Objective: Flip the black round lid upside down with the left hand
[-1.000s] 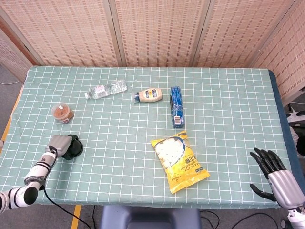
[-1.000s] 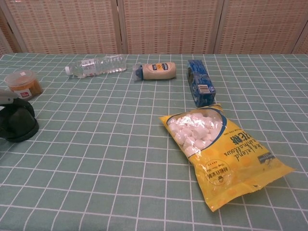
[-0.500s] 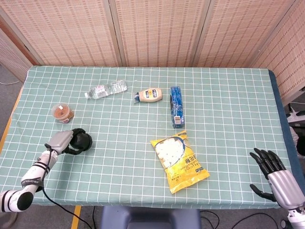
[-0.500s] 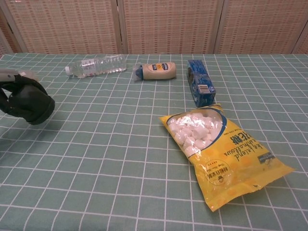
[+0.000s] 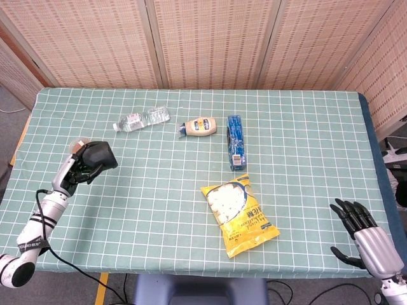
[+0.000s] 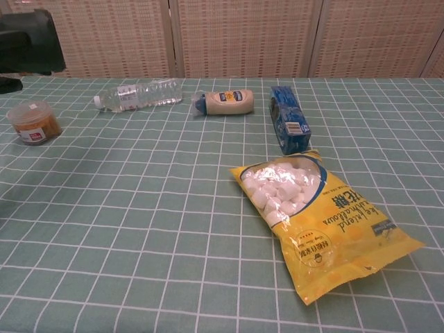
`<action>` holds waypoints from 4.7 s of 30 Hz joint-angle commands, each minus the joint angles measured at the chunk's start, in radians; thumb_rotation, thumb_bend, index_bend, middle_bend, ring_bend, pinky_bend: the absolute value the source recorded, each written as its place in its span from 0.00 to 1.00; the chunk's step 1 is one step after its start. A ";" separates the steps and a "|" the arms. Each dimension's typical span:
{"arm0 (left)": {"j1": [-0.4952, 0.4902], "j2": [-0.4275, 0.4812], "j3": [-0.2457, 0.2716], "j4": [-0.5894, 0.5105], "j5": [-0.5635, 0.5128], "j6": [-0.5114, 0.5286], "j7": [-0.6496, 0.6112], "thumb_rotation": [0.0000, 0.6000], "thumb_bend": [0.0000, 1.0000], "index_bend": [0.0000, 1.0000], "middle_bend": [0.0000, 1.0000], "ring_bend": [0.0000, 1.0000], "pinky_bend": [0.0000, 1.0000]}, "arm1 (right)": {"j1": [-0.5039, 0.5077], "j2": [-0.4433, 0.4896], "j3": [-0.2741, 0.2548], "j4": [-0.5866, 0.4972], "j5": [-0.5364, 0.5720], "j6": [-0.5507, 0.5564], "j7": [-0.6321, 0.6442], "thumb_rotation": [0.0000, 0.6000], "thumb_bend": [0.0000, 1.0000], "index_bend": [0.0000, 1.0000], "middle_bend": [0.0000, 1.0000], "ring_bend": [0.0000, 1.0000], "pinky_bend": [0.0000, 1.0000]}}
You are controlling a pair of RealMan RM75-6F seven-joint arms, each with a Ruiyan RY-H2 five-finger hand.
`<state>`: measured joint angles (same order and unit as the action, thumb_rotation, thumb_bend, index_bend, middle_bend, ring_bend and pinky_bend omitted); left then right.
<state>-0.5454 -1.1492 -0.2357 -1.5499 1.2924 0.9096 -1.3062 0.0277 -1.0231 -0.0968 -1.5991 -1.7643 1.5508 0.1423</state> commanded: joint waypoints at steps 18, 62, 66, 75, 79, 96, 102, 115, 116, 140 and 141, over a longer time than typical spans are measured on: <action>-0.099 0.070 0.209 0.035 0.075 -0.313 1.223 1.00 0.60 0.78 0.81 0.69 0.87 | -0.003 0.007 -0.001 0.004 -0.002 0.010 0.015 1.00 0.17 0.00 0.00 0.00 0.00; -0.033 0.011 0.114 -0.081 -0.301 -0.181 1.609 1.00 0.56 0.73 0.80 0.69 0.89 | -0.006 0.013 0.000 0.000 -0.002 0.018 0.021 1.00 0.17 0.00 0.00 0.00 0.00; -0.054 -0.015 0.140 -0.066 -0.340 -0.172 1.655 1.00 0.54 0.70 0.79 0.69 0.90 | -0.006 0.016 0.001 -0.002 0.003 0.016 0.027 1.00 0.17 0.00 0.00 0.00 0.00; -0.088 -0.065 0.179 -0.041 -0.392 -0.100 1.770 1.00 0.48 0.61 0.70 0.64 0.62 | -0.005 0.021 0.002 -0.003 0.009 0.013 0.043 1.00 0.17 0.00 0.00 0.00 0.00; -0.097 -0.091 0.199 -0.020 -0.407 -0.060 1.824 1.00 0.45 0.52 0.59 0.54 0.53 | -0.005 0.021 0.002 -0.003 0.007 0.013 0.042 1.00 0.17 0.00 0.00 0.00 0.00; -0.125 -0.137 0.241 0.046 -0.476 -0.040 1.947 1.00 0.44 0.15 0.23 0.15 0.22 | -0.009 0.030 0.001 -0.011 0.012 0.015 0.049 1.00 0.17 0.00 0.00 0.00 0.00; -0.131 -0.138 0.243 0.040 -0.494 -0.026 1.952 1.00 0.42 0.00 0.00 0.01 0.20 | -0.008 0.033 0.003 -0.010 0.019 0.010 0.056 1.00 0.17 0.00 0.00 0.00 0.00; -0.138 -0.122 0.248 0.017 -0.458 -0.027 1.911 1.00 0.40 0.00 0.00 0.00 0.16 | -0.010 0.040 -0.009 -0.008 -0.006 0.021 0.083 1.00 0.17 0.00 0.00 0.00 0.00; -0.139 -0.124 0.250 0.019 -0.458 -0.029 1.910 1.00 0.40 0.00 0.00 0.00 0.15 | -0.010 0.041 -0.009 -0.008 -0.007 0.022 0.086 1.00 0.17 0.00 0.00 0.00 0.00; -0.185 -0.095 0.238 0.024 -0.535 -0.120 1.824 1.00 0.37 0.00 0.00 0.00 0.11 | -0.014 0.054 -0.012 -0.016 0.004 0.015 0.082 1.00 0.17 0.00 0.00 0.00 0.00; -0.186 -0.097 0.237 0.027 -0.534 -0.123 1.819 1.00 0.36 0.00 0.00 0.00 0.11 | -0.014 0.056 -0.012 -0.018 0.004 0.014 0.083 1.00 0.17 0.00 0.00 0.00 0.00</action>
<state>-0.7296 -1.2440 0.0026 -1.5263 0.7568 0.7896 0.5172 0.0134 -0.9691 -0.1081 -1.6157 -1.7618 1.5668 0.2258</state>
